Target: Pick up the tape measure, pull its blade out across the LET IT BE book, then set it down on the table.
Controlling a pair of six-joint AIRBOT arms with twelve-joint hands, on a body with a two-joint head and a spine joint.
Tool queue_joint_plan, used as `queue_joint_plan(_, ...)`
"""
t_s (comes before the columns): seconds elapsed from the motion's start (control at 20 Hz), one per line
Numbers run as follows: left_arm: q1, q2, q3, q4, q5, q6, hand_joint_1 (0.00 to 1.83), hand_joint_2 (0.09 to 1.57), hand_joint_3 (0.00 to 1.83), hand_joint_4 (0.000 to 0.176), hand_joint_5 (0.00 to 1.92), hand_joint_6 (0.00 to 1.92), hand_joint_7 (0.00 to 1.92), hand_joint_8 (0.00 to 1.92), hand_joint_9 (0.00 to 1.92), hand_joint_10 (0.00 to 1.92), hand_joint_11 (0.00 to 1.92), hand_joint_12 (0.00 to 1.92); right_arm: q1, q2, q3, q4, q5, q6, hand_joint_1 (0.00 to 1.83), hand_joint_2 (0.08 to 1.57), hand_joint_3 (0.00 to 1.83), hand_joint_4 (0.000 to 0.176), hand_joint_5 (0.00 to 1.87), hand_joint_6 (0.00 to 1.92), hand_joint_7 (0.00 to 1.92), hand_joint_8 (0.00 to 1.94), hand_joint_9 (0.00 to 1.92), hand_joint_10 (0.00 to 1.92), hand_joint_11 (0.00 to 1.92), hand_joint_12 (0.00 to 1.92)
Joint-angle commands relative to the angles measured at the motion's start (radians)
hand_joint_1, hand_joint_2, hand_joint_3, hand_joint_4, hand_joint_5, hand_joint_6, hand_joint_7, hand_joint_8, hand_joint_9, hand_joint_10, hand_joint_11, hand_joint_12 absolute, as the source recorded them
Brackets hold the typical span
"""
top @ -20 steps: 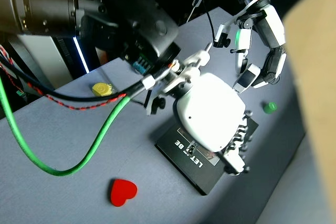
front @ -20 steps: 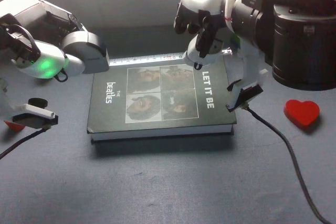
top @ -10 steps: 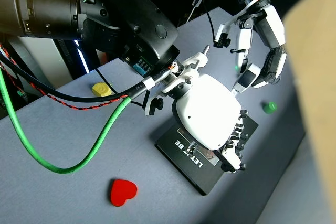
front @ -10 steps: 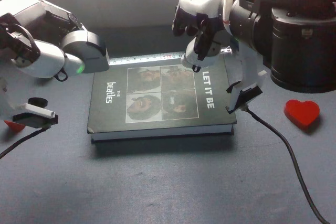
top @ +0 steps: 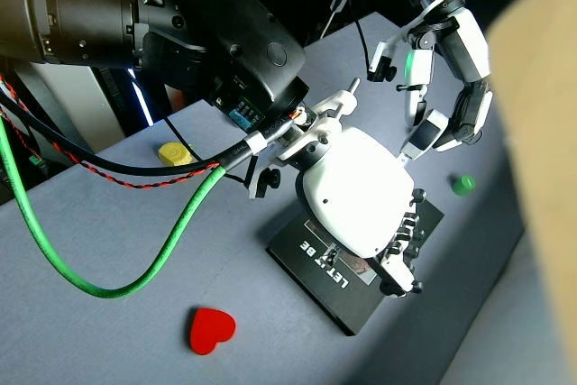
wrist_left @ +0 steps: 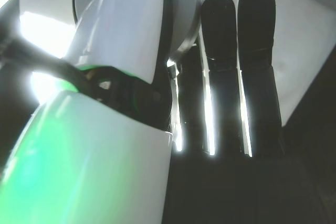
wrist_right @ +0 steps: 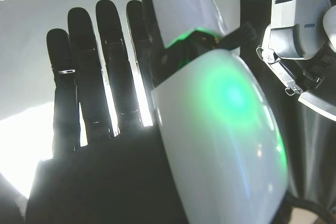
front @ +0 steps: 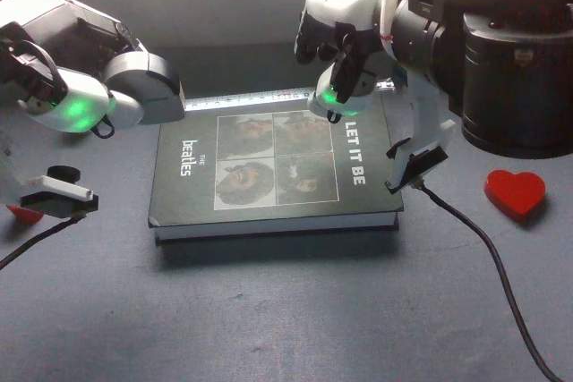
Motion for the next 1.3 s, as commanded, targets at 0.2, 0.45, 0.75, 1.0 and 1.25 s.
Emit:
queue_joint_plan(0.2, -0.010, 0.007, 0.008, 0.043, -0.033, -0.014, 1.37, 1.14, 0.00, 0.000, 0.82, 1.06, 0.96, 1.05, 0.85, 1.34, 0.76, 1.28, 0.009, 0.003, -0.001, -0.067, -0.005, -0.002, 1.05, 1.11, 0.00, 0.000, 0.72, 0.02, 0.76, 0.02, 0.67, 0.02, 0.26, 0.89)
queue_joint_plan(0.45, -0.013, 0.006, 0.008, 0.041, -0.036, -0.014, 1.37, 1.15, 0.00, 0.000, 0.82, 1.06, 0.96, 1.05, 0.84, 1.36, 0.75, 1.32, 0.009, 0.003, -0.001, -0.067, -0.008, -0.002, 1.22, 1.10, 0.00, 0.004, 0.95, 0.99, 1.09, 0.86, 1.12, 0.29, 0.73, 1.19)
queue_joint_plan(0.75, -0.013, 0.006, 0.009, 0.041, -0.039, -0.014, 1.37, 1.14, 0.00, 0.000, 0.83, 1.06, 0.97, 1.04, 0.84, 1.35, 0.73, 1.29, 0.007, 0.004, -0.001, -0.067, -0.024, -0.002, 1.22, 1.12, 0.00, 0.000, 0.92, 1.00, 1.04, 0.97, 0.94, 0.63, 0.68, 1.23)
queue_joint_plan(1.0, -0.014, 0.006, 0.009, 0.042, -0.039, -0.014, 1.37, 1.14, 0.00, 0.000, 0.83, 1.05, 0.97, 1.03, 0.86, 1.34, 0.75, 1.29, 0.013, 0.028, -0.001, -0.066, -0.046, -0.011, 1.22, 1.12, 0.00, 0.000, 0.93, 0.99, 1.04, 0.99, 0.93, 0.64, 0.67, 1.23)
queue_joint_plan(1.25, -0.014, 0.006, 0.011, 0.040, -0.044, -0.016, 1.37, 1.16, 0.00, 0.000, 0.78, 1.09, 0.96, 1.07, 0.83, 1.38, 0.75, 1.27, 0.030, 0.060, -0.005, -0.062, -0.053, -0.034, 1.22, 1.12, 0.00, 0.000, 0.92, 1.00, 1.04, 0.98, 0.92, 0.64, 0.68, 1.23)
